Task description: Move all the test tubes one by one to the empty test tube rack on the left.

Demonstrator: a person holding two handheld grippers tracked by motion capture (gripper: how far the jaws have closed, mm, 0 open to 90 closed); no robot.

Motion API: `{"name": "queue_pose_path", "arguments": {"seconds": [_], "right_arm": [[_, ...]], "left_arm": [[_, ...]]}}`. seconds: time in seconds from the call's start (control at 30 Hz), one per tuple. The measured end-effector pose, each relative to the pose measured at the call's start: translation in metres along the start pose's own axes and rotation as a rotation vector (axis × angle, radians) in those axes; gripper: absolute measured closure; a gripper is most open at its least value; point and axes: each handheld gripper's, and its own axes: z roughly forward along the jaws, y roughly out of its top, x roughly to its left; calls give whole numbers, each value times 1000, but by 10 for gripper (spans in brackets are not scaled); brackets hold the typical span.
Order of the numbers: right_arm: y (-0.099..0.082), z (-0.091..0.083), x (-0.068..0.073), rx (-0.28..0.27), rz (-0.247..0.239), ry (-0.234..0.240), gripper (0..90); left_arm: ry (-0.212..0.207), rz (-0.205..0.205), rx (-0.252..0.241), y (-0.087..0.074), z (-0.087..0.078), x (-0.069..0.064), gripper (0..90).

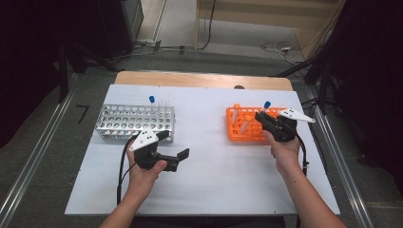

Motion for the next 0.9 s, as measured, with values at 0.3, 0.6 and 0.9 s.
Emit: {"name": "queue_pose_path", "arguments": {"seconds": [0.3,0.6,0.9], "right_arm": [[-6,-30,21,5,-36,44,752],[-19,-47,45,16,-51,125,752],[-31,-45,71,53,-95,209,751]], "left_arm": [[-6,9,-3,2,1,-4,0],[-16,16,-4,3,2,-8,0],[-38,28,-4,4,4,-17,0]]}}
